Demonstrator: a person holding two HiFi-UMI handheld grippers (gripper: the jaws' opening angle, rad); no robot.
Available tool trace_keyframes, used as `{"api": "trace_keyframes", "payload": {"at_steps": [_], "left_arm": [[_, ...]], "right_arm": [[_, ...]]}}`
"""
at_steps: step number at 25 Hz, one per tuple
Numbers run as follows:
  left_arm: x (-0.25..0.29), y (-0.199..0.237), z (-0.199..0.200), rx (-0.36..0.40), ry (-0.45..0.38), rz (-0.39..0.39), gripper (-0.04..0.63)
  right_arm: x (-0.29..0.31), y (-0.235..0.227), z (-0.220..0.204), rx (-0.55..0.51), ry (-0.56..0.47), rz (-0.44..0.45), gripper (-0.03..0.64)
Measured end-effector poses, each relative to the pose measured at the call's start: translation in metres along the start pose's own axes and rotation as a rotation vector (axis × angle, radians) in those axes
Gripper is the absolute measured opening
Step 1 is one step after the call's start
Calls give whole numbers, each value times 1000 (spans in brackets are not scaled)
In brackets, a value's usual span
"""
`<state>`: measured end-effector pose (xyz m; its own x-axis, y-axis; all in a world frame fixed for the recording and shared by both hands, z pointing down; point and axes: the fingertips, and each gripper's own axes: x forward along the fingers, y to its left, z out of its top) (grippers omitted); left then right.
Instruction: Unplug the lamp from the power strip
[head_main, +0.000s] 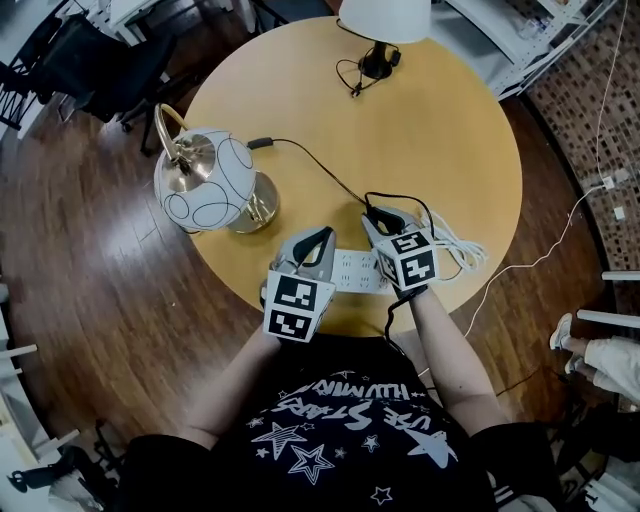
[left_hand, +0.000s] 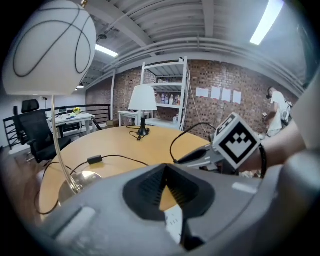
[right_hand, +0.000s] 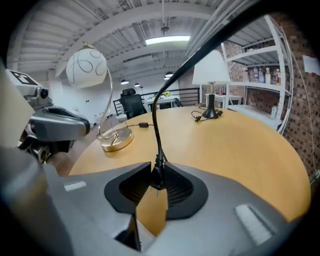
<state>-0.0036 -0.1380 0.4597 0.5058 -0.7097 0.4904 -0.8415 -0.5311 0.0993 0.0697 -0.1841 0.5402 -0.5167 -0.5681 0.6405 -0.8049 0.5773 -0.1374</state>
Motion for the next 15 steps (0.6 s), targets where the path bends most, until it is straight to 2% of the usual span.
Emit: {"api": "trace_keyframes", "payload": {"at_steps": [6,11,15], "left_arm": [[6,5,-3,-12,21,1,2],[9,9,-5,-23,26,0,2],[11,9,-5,-26,31,-1,2]], "right_arm": [[27,0,-30,-41,199,45,86],[31,2,-31,-53,229,59,87],[31,1,-29,-80,245,38,89]]}}
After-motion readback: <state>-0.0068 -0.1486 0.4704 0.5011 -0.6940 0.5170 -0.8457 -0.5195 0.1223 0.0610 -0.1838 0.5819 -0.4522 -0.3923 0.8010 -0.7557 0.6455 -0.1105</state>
